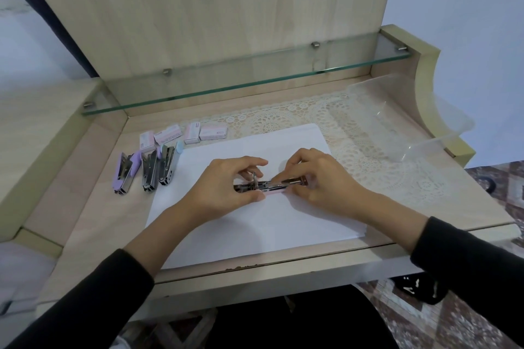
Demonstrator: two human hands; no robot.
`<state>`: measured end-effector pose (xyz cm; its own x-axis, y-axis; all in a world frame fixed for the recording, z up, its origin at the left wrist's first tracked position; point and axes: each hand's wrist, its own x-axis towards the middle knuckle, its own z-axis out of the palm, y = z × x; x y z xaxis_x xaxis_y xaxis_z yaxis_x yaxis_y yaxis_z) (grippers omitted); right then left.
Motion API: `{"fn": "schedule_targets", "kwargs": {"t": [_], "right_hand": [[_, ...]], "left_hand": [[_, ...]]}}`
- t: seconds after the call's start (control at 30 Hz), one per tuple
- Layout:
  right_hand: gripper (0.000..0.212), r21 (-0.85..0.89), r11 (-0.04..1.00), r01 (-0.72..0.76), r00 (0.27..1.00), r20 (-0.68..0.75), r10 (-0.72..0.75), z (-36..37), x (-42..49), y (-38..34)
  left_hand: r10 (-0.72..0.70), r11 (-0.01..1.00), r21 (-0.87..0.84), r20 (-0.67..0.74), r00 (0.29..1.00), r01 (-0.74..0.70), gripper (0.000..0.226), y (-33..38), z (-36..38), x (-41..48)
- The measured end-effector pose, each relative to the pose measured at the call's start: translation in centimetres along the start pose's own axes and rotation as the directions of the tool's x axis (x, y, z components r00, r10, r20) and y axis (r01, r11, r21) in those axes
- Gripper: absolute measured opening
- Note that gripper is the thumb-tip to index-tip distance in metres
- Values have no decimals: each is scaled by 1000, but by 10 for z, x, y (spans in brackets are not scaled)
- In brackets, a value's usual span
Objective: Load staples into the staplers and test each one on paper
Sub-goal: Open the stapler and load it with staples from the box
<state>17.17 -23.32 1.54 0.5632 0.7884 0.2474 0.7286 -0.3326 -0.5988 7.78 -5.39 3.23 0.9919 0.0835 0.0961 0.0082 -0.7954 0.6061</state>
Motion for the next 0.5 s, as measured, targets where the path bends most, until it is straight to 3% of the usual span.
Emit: {"fn": "schedule_targets", "kwargs": {"t": [0.13, 0.3, 0.5], "right_hand": [[25, -39, 994, -106, 994, 3, 106, -7, 2, -2], [19, -158, 982, -107, 989, 86, 122, -6, 6, -2], [20, 19, 990, -137, 990, -41, 137, -10, 7, -4]], "left_hand": [[-44, 960, 279, 32, 998, 34, 38, -3, -7, -1], [45, 961, 277, -80, 996, -22, 22, -5, -2, -2], [261, 944, 265, -224, 939, -199, 24, -9, -3, 0]]}}
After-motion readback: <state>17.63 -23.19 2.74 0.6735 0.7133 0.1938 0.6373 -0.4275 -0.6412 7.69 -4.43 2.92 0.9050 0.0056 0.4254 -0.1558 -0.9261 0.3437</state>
